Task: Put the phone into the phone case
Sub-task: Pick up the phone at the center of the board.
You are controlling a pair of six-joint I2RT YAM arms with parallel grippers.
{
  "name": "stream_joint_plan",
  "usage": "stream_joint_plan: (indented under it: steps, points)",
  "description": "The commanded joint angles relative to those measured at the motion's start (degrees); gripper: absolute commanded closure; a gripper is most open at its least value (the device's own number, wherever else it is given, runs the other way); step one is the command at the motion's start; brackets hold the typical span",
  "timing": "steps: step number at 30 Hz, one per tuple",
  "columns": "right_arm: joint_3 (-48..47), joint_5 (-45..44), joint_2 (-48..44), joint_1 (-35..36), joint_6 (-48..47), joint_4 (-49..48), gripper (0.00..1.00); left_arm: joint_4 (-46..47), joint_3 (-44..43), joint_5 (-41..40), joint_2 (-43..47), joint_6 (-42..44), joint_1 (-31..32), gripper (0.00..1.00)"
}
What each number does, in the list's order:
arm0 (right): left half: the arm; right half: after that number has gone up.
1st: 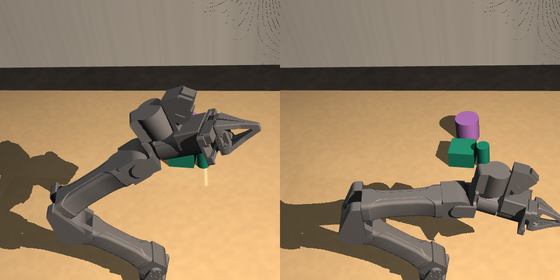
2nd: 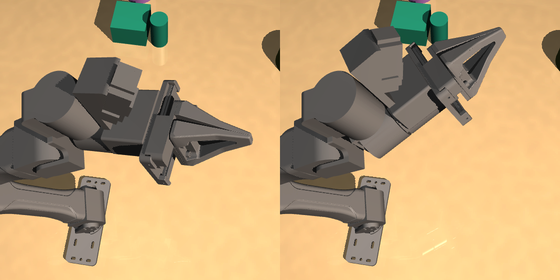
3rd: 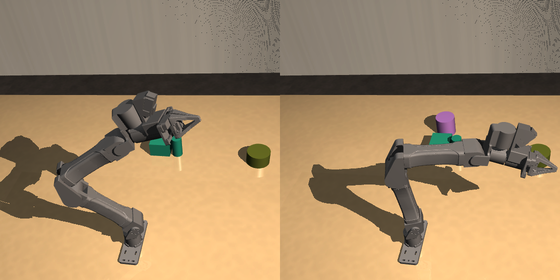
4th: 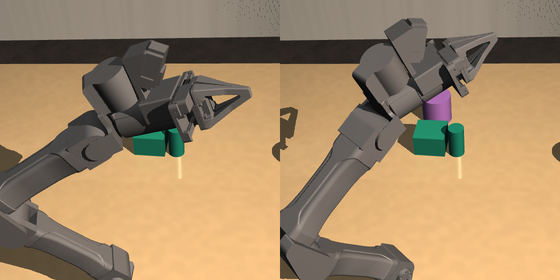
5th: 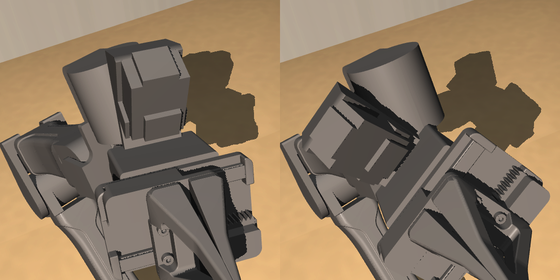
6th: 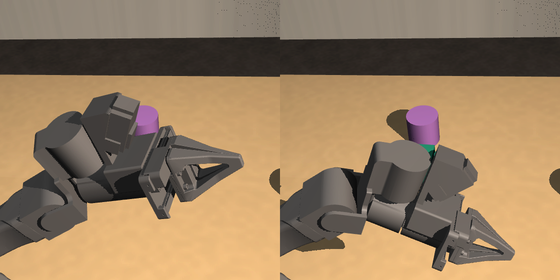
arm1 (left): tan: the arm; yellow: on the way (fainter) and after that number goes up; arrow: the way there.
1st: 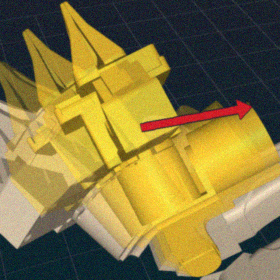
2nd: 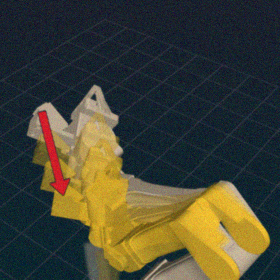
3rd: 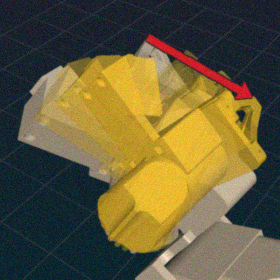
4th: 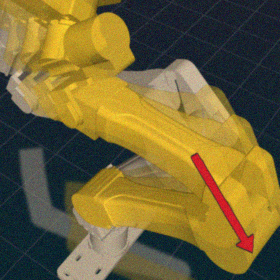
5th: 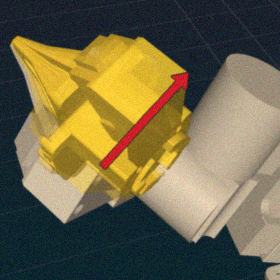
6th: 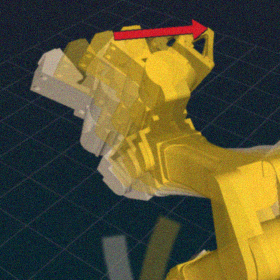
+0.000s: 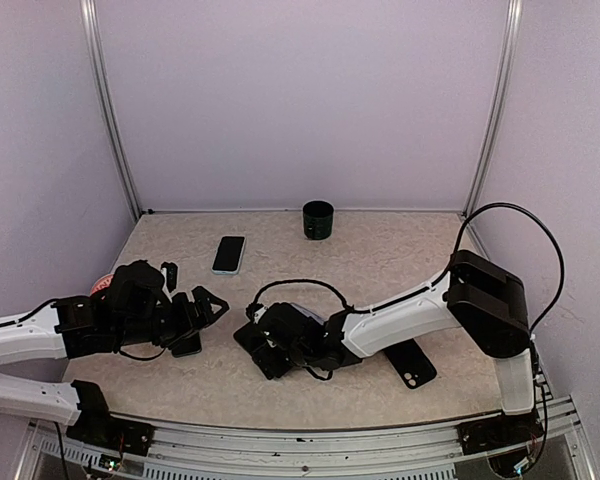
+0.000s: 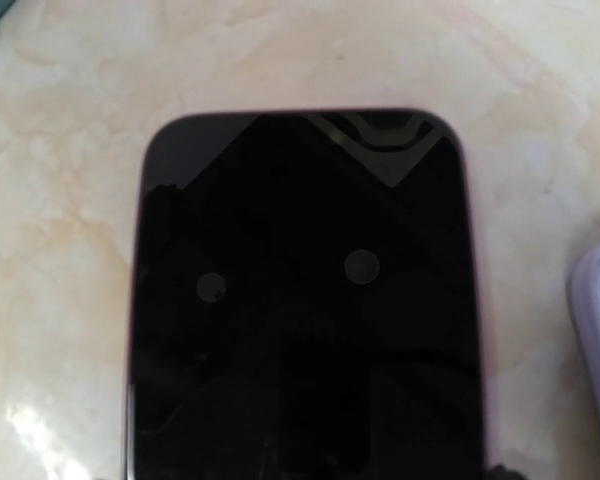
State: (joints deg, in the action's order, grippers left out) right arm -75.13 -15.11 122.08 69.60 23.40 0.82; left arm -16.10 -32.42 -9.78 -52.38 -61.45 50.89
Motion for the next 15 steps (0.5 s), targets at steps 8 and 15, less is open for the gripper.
stream_joint_plan:
  steps: [8, 15]
  points:
    - [8.46, 0.82, -6.44, -0.52, -2.58, 1.22, 0.32, 0.3, -1.47, 0.83, -1.33, 0.27, -0.71, 0.01]
    - [11.92, 1.14, -9.48, -0.34, -5.41, -3.7, 0.32, 4.32, -1.44, 6.16, -6.17, 2.96, -0.88, 0.01]
